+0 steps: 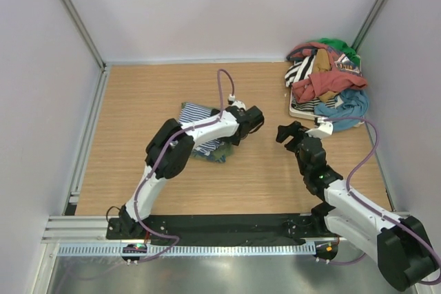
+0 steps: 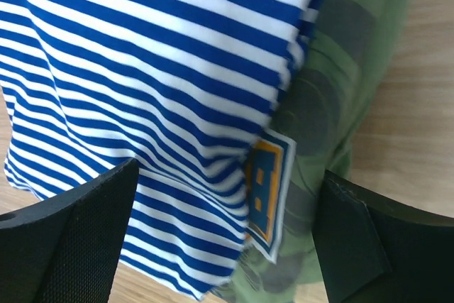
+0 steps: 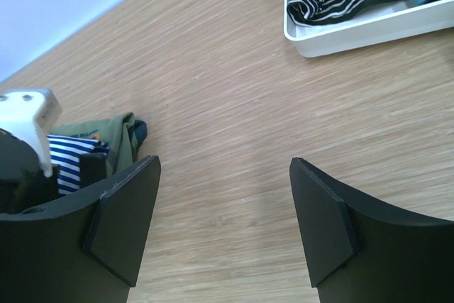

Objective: Fold and stack the tank tops

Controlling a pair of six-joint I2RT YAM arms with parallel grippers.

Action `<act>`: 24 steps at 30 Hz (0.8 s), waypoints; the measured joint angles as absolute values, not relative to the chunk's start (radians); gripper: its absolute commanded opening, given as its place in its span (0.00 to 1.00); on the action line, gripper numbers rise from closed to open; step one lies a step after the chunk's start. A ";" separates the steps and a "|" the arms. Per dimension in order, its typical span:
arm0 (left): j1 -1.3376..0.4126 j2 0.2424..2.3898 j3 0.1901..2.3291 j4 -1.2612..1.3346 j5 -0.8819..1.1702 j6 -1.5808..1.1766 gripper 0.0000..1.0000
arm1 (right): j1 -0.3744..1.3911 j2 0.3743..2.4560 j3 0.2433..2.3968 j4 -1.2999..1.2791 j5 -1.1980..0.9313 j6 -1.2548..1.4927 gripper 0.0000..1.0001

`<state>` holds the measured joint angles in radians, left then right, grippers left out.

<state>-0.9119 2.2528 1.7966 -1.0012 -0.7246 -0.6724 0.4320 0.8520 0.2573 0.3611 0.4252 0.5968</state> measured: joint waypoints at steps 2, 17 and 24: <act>-0.878 2.234 1.763 -0.980 -0.722 -0.672 0.95 | 0.432 0.866 0.257 0.361 0.426 0.597 0.80; -0.328 1.851 1.451 -0.914 -0.692 -0.658 1.00 | 0.432 0.937 0.258 0.358 0.403 0.596 0.80; -0.529 1.459 1.291 -0.818 -0.685 -0.693 1.00 | 0.432 1.000 0.286 0.358 0.362 0.577 0.88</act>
